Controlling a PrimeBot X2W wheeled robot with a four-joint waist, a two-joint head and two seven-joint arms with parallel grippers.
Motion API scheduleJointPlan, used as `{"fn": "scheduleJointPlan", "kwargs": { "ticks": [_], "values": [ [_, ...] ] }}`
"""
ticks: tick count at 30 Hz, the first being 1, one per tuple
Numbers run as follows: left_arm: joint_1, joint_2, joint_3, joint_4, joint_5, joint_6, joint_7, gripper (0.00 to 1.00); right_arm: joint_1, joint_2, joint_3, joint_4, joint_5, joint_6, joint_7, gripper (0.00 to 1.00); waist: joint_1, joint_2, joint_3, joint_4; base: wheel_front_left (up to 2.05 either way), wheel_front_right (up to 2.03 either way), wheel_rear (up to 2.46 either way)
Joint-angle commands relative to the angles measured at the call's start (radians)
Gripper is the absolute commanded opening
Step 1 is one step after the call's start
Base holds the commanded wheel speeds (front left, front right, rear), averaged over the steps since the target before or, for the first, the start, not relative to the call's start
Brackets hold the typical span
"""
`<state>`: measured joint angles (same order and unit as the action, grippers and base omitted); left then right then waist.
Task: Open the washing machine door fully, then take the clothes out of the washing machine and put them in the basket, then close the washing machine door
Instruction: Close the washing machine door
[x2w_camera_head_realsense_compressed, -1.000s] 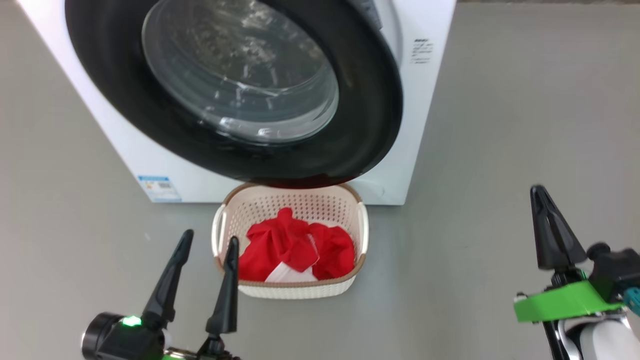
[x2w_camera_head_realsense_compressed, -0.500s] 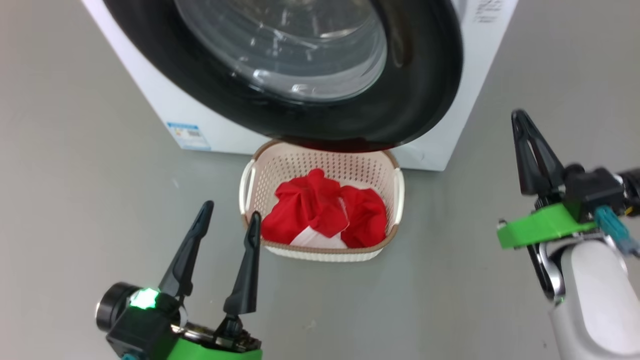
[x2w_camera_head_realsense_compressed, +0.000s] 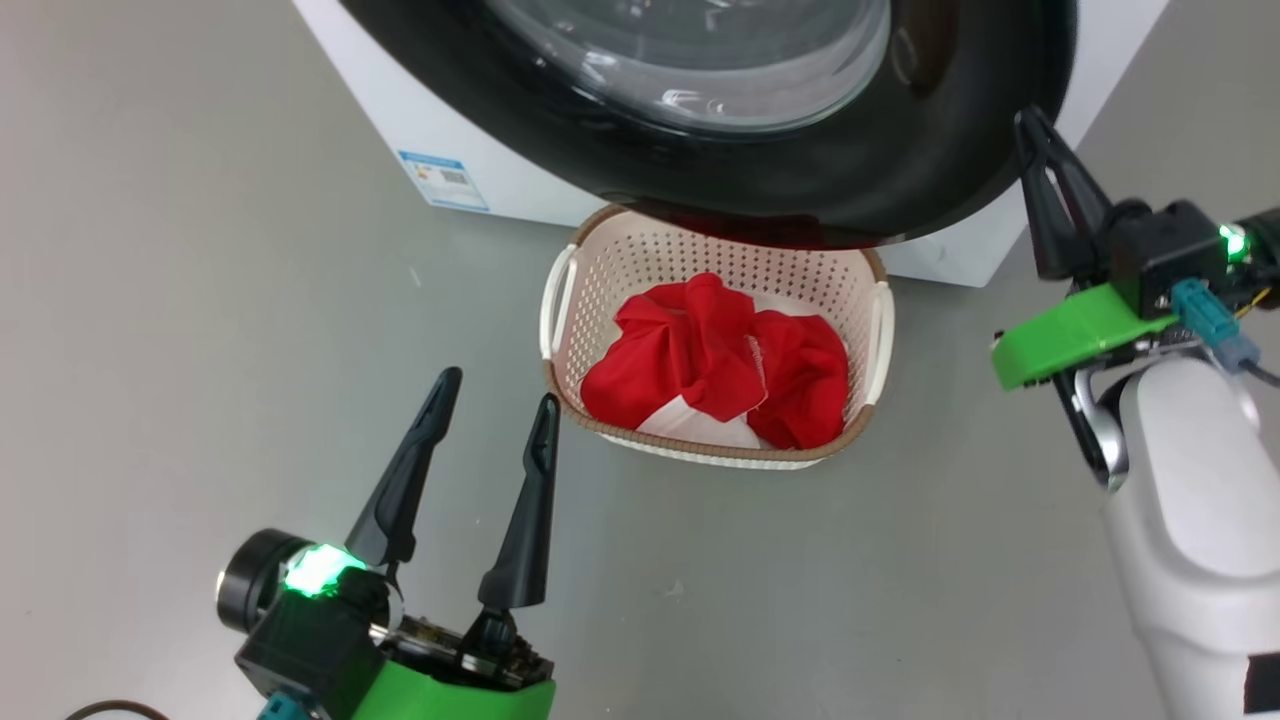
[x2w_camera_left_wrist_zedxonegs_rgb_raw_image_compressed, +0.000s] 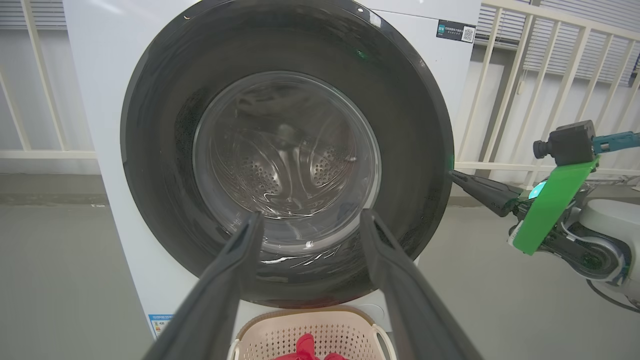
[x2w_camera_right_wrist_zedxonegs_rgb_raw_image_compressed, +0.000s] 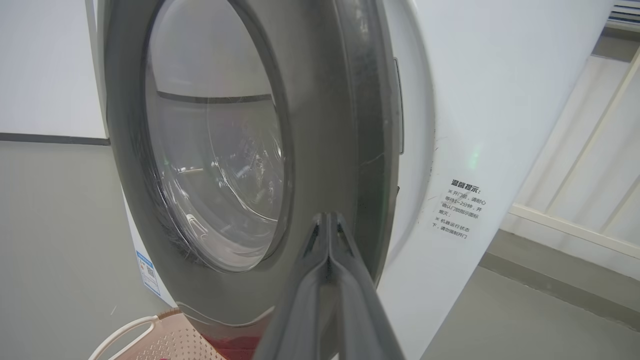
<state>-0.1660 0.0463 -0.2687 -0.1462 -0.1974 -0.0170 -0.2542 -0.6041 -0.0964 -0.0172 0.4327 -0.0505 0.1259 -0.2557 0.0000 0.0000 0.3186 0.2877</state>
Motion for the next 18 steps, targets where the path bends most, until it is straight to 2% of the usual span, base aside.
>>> {"fn": "scheduleJointPlan", "kwargs": {
  "ticks": [1,18],
  "values": [
    [-0.025,0.004,0.024,-0.030,-0.006,0.008,-0.008,1.00,-0.035,0.002,0.023,-0.012,-0.015,0.005,-0.006,0.00,0.0000,0.0000,0.018,0.019,0.00,0.00,0.00],
    [-0.047,0.004,0.004,-0.046,-0.060,0.036,-0.008,1.00,-0.225,-0.054,0.005,0.106,-0.059,0.005,-0.006,0.00,0.0000,0.0000,0.068,0.053,0.00,0.00,0.00]
  ]
}}
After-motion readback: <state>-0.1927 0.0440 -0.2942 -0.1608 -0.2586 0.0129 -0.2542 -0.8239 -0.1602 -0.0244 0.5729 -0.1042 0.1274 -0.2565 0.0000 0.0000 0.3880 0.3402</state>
